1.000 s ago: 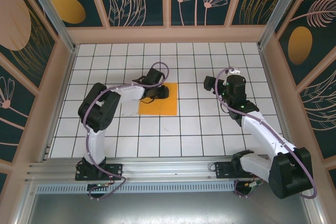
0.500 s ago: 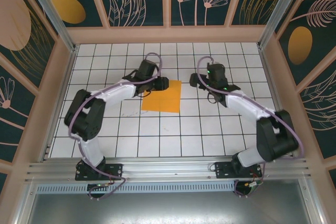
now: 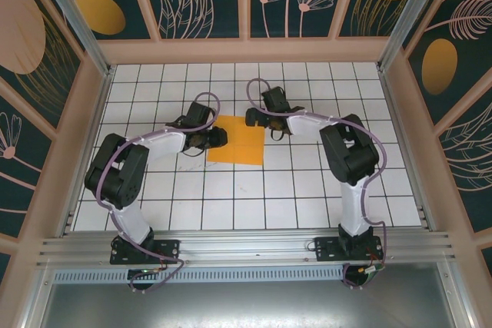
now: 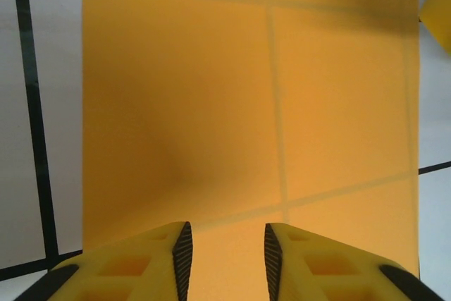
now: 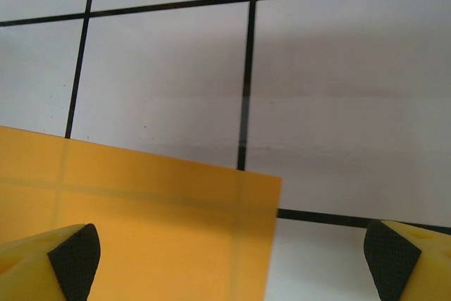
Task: Fold a paper plane with a square sheet of paper (fold left side to right side)
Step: Pick up the square sheet of paper from the center of the table.
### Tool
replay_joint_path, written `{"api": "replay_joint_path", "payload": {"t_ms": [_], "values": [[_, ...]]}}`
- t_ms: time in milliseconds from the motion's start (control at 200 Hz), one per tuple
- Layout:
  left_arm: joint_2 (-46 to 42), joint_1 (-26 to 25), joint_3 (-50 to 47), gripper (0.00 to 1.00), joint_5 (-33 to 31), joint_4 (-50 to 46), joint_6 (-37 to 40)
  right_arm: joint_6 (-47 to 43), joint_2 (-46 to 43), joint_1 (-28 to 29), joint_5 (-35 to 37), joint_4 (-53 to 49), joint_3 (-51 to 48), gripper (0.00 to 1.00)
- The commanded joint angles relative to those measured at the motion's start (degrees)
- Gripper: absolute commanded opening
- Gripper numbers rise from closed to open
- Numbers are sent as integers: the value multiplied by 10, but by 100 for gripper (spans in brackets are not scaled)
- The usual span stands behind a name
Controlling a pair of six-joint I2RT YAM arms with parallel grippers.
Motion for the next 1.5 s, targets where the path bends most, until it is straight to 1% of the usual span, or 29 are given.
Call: {"api": "replay_joint_path", "payload": {"t_ms": [0, 50, 65, 125, 330, 450, 615, 676, 776, 836, 991, 1076, 1096, 1226, 1301, 1356, 1381, 1491], "values": [[18, -1, -10, 33, 4, 12, -5, -2, 22, 2, -23, -27, 36, 99], [24, -1, -12, 31, 6, 13, -5, -5, 30, 2, -28, -33, 42, 99], [25, -1, -12, 31, 6, 13, -5, -5, 32, 11, -29, -35, 44, 98], [29, -1, -13, 30, 4, 13, -5, -8, 36, 17, -30, -42, 46, 97], [45, -1, -31, 26, 4, 20, -6, -2, 39, 32, -72, -60, 40, 87], [51, -1, -37, 22, 5, 27, -8, -3, 39, 49, -83, -74, 41, 86], [49, -1, -43, 21, 10, 43, -13, 1, 38, 68, -97, -85, 42, 84], [46, -1, -47, 21, 16, 52, -16, 1, 37, 73, -99, -90, 42, 81], [36, -1, -51, 21, 27, 69, -18, 1, 33, 75, -104, -93, 41, 73], [27, -1, -52, 22, 37, 78, -19, -3, 28, 75, -110, -93, 42, 66], [-8, 9, -54, 26, 59, 96, -21, -10, 9, 68, -148, -76, 35, 43], [-39, 24, -65, 34, 61, 106, -16, -6, -15, 56, -197, -44, 15, 34], [-61, 29, -68, 36, 61, 108, -15, -4, -22, 52, -211, -35, 8, 32], [-135, 60, -94, 52, 72, 133, -14, 7, -76, 25, -307, 41, -42, 24], [-176, 79, -111, 61, 94, 158, -21, 4, -109, 9, -354, 70, -64, 23], [-206, 90, -125, 69, 108, 184, -29, -4, -136, 8, -391, 87, -81, 23], [-221, 97, -132, 73, 114, 197, -34, -7, -148, -12, -408, 95, -88, 22], [-273, 116, -159, 86, 159, 273, -63, -26, -202, -39, -487, 110, -111, 22]]}}
